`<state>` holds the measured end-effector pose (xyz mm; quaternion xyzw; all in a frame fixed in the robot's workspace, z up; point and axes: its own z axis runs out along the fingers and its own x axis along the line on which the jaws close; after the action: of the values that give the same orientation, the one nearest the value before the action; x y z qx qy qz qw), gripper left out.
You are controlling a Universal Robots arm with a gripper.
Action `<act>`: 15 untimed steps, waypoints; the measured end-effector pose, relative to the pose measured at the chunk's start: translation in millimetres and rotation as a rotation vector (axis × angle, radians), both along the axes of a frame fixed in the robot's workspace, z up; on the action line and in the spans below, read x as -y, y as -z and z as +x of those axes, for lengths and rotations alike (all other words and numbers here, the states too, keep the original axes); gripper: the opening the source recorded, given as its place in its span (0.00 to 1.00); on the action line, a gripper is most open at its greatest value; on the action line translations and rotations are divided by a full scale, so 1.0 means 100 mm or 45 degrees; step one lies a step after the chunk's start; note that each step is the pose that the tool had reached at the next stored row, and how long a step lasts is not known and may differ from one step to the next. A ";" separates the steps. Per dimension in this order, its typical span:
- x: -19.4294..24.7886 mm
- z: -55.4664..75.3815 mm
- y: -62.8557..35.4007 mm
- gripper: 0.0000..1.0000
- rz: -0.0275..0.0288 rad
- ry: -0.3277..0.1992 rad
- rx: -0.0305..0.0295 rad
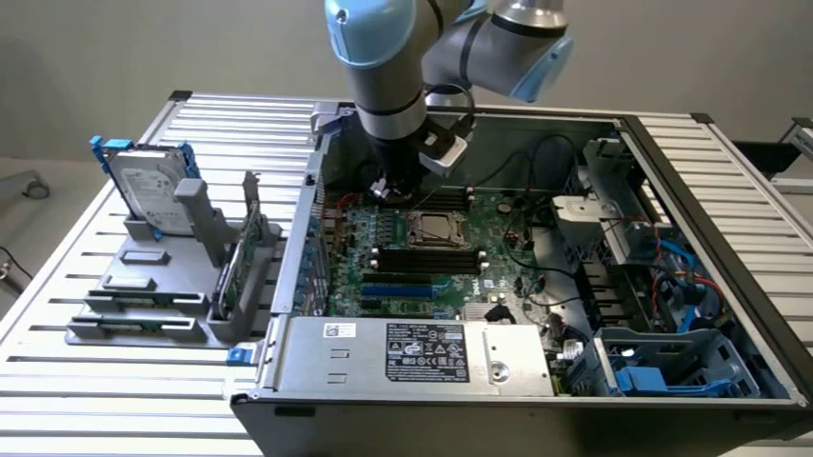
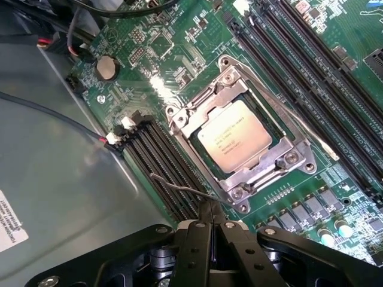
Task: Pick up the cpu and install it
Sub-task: 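Close the cpu cover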
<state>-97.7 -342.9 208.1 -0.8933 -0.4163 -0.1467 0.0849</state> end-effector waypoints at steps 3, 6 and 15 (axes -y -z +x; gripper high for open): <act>-0.022 0.00 0.020 0.11 -0.0060 0.003 0.0001; -0.035 0.00 0.037 0.11 -0.0164 0.007 0.0002; -0.059 0.01 0.062 0.11 -0.0327 0.013 0.0003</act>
<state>-96.3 -337.0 201.9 -0.8964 -0.4135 -0.1419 0.0726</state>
